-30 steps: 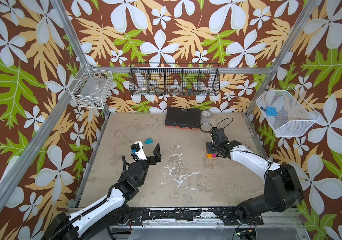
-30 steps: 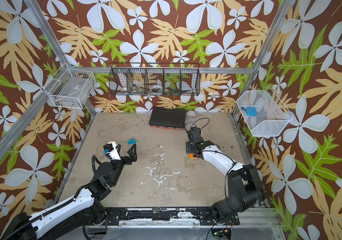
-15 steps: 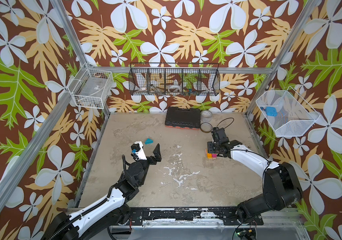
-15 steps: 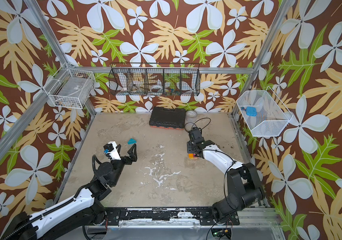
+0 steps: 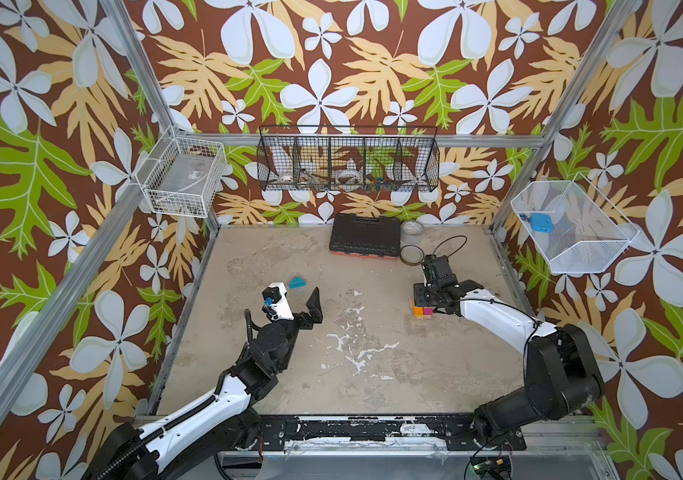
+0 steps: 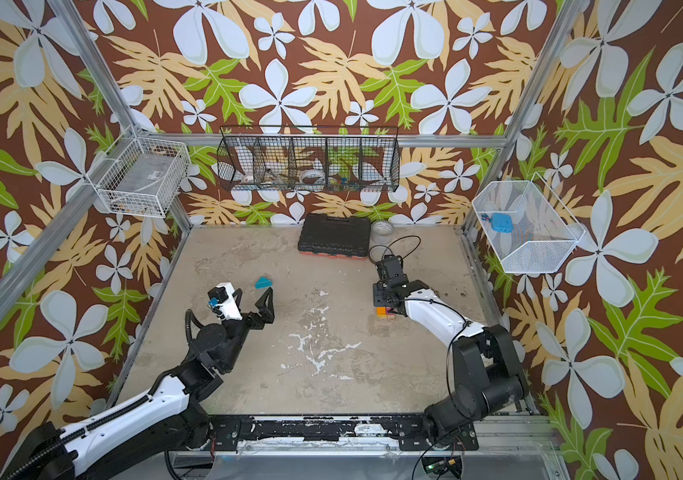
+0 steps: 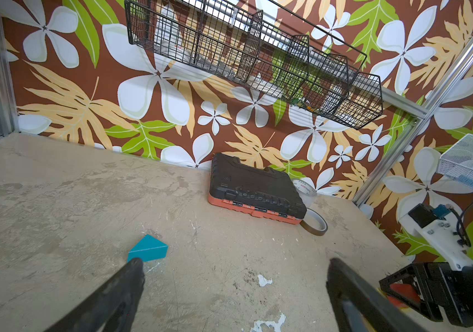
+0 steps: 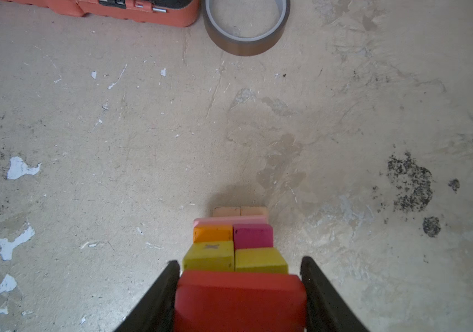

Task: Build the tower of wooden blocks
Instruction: 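Lower the red block onto the two yellow cubes with the right gripper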

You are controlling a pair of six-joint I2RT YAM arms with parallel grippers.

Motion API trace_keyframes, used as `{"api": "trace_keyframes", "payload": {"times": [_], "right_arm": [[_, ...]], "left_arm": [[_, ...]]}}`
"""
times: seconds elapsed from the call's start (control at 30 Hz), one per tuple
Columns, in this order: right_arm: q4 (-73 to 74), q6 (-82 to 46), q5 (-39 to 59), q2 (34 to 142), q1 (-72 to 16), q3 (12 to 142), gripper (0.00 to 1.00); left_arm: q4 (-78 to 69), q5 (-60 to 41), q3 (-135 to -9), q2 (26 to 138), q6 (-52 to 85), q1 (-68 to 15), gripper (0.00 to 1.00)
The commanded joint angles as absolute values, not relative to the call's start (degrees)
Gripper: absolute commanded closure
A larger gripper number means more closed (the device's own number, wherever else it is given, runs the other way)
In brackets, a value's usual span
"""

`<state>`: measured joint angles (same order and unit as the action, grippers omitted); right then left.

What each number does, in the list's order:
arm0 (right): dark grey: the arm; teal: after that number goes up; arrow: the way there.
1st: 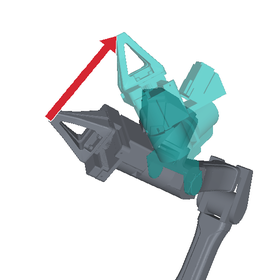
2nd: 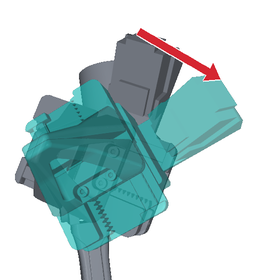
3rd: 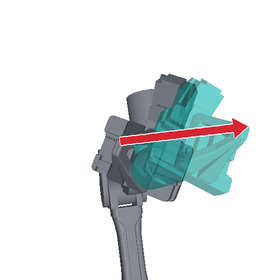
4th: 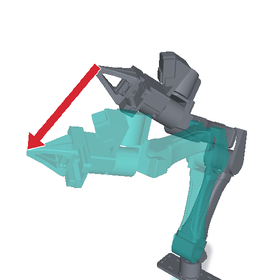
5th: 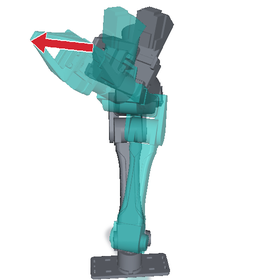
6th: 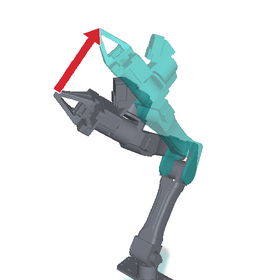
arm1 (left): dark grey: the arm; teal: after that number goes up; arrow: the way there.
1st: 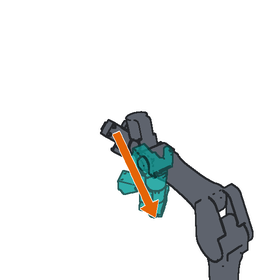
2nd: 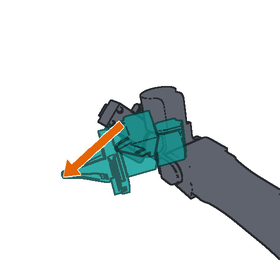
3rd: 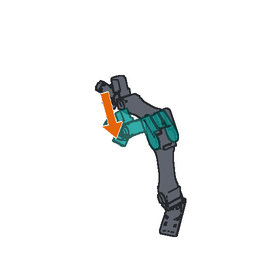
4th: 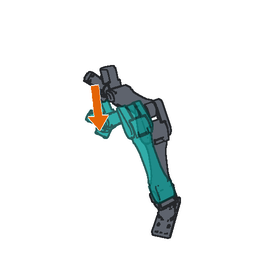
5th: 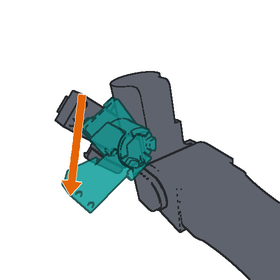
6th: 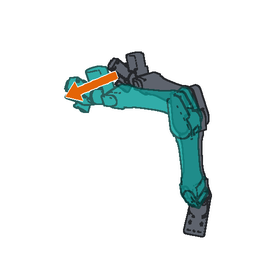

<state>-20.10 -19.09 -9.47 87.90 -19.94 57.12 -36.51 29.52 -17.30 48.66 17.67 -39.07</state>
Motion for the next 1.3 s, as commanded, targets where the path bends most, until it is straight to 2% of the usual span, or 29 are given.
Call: {"api": "trace_keyframes", "payload": {"times": [0.0,0.27,0.47,0.87,1.27], "right_arm": [[-19.2,-19.1,-9.5,88.2,-20.0,57.2,0.53],[-18.8,-19.0,-9.5,89.3,-20.0,57.6,0.52],[-19.0,-19.1,-9.8,89.9,-20.0,57.9,0.46],[-19.3,-19.3,-10.6,89.6,-20.0,57.8,0.26],[-19.8,-19.3,-10.5,89.4,-20.0,57.7,0.22]], "left_arm": [[-37.8,29.4,-17.8,48.9,17.4,-39.0,0.00],[-37.8,29.1,-18.0,49.3,17.5,-39.0,0.00],[-37.8,29.1,-18.0,49.5,17.7,-39.0,0.00],[-37.7,29.0,-18.0,49.5,17.7,-39.0,0.00],[-37.4,30.7,-18.0,49.5,18.3,-39.0,0.00]]}}
